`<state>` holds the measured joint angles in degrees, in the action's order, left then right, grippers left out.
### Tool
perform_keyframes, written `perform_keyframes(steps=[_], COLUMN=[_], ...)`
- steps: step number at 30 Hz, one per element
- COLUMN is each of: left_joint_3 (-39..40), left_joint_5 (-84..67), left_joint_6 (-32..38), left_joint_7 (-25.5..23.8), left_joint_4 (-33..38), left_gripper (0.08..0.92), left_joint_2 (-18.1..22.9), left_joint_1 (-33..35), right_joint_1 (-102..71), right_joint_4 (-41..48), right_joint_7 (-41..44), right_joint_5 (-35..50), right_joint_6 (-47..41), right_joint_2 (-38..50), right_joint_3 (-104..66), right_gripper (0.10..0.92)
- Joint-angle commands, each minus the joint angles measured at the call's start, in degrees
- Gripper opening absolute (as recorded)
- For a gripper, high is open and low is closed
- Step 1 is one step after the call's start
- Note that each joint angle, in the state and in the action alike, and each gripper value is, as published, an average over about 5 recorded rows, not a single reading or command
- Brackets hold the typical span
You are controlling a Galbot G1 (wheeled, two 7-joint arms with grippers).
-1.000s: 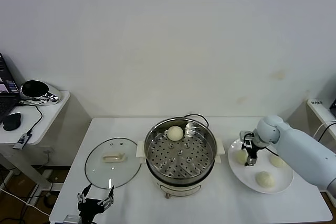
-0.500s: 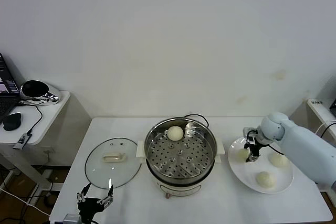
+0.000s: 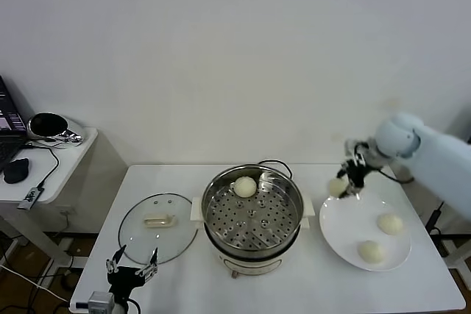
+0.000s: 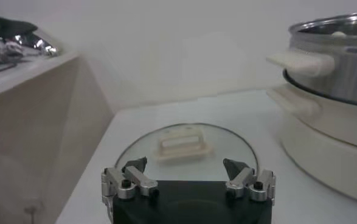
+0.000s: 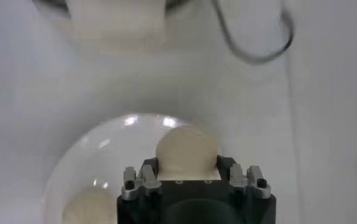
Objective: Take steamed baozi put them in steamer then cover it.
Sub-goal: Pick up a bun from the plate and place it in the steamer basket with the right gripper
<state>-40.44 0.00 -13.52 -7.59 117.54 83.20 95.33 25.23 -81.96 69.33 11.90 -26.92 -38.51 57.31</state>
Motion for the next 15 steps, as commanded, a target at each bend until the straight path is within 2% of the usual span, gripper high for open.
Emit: perform_keyframes(steps=[1,7,15], left_joint_3=[-0.4,-1.1,-1.5], left_joint_5=[1.5,1.5,1.4], left_joint_6=[-1.3,-2.0,-2.3], left_joint_7=[0.1,0.1,0.0], left_joint_4=[1.0,2.3,4.3], left_gripper=[0.823,0.823,0.823], left_joint_2=[1.0,1.8,2.4], left_joint_1=[-1.2,-1.2,-0.9], right_joint_1=[19.6,17.7,10.8], right_joint_4=[-6.1,-4.7,1.6], right_joint_7=[0.4,-1.4,-3.1], right_joint_5=[18.2,20.4,18.2], right_joint_6=[-7.1,-10.3,-12.1], right_joint_2=[-8.0,-16.7,-27.0], right_joint_3=[15.2,16.2,15.2], right_gripper=[0.594,0.594,0.594])
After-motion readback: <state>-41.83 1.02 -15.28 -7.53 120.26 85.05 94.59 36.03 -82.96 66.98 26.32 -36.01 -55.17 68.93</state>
